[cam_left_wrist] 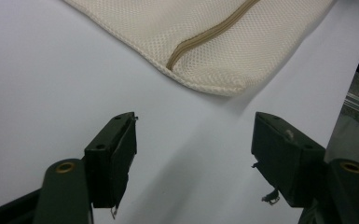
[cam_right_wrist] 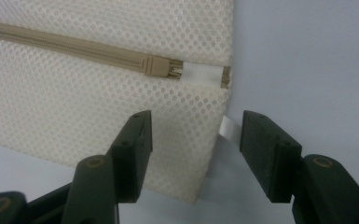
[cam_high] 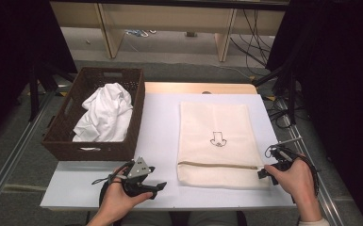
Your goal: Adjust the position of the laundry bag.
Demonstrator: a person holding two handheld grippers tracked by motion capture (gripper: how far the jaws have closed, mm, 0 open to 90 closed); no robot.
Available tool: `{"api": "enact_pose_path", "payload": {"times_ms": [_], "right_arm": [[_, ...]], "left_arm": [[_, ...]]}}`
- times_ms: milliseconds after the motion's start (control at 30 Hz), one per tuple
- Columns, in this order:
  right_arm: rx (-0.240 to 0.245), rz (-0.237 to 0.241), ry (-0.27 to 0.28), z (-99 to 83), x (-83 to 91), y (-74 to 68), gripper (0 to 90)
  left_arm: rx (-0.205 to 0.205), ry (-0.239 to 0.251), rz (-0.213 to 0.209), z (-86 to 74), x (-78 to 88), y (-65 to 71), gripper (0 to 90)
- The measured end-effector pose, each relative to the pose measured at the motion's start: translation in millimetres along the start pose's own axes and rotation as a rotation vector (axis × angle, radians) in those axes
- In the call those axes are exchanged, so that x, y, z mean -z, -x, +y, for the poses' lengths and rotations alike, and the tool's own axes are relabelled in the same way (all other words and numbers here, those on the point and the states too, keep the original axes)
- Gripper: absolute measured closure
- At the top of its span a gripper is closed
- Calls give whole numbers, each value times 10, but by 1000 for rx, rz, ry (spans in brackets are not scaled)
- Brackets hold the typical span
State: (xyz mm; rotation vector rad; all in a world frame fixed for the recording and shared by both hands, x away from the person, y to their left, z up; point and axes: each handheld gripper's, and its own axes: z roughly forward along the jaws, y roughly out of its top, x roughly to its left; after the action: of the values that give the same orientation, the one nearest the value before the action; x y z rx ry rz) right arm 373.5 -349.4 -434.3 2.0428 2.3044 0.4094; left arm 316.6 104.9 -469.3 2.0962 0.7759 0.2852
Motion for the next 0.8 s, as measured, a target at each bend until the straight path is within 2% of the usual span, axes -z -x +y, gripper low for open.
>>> {"api": "enact_pose_path", "payload": {"times_ms": [33, 67, 100, 133, 167, 200, 233, 267, 300, 333, 367, 400, 433, 467, 533, 633, 667, 767, 800], "right_arm": [[16, 6, -11, 1, -4, 18, 451], [7, 8, -1, 1, -12, 5, 455], [-33, 7, -32, 3, 5, -26, 458], [-23, 13, -29, 2, -3, -21, 459], [-6, 13, -46, 2, 1, -11, 463], [-2, 10, -52, 2, 2, -11, 464], [-1, 12, -55, 3, 3, -11, 466], [3, 16, -52, 3, -1, -6, 467], [3, 16, -52, 3, -1, -6, 467], [44, 22, -34, 4, -15, 30, 469], [0, 16, -58, -1, 3, -3, 471], [57, 15, -16, 1, -25, 37, 473], [68, 10, -30, 0, -21, 48, 475], [47, 8, -19, 0, -30, 31, 479], [36, 1, -25, 3, -30, 22, 481], [48, 0, -48, 4, -35, 34, 493], [33, -5, -53, 8, -46, 21, 498], [41, -7, -59, 5, -48, 23, 506], [23, -2, -75, 9, -37, 9, 512]], "left_arm": [[-3, 7, -14, 4, -17, 2, 313], [9, 6, -10, 9, -26, 16, 314], [0, 0, -13, 15, -39, 4, 315], [-6, -2, -14, 26, -44, 8, 316], [14, 15, -21, 31, -70, 21, 318], [-10, -8, -16, 46, -64, 10, 319], [-3, -13, -8, 56, -74, 12, 321], [-4, -9, -26, 67, -90, 12, 326], [-4, -9, -26, 67, -90, 12, 329], [-20, -12, -28, 93, -115, 15, 333], [-17, -16, -25, 103, -133, 24, 336], [-15, -22, -28, 114, -147, 39, 337], [-26, -38, -26, 128, -163, 41, 337], [-35, -43, -34, 140, -184, 46, 339], [-37, -60, -31, 147, -215, 49, 347], [-44, -70, -40, 179, -270, 69, 375], [-55, -77, -52, 209, -313, 83, 380], [-61, -83, -52, 239, -354, 104, 382], [-81, -94, -55, 275, -393, 113, 386]]}}
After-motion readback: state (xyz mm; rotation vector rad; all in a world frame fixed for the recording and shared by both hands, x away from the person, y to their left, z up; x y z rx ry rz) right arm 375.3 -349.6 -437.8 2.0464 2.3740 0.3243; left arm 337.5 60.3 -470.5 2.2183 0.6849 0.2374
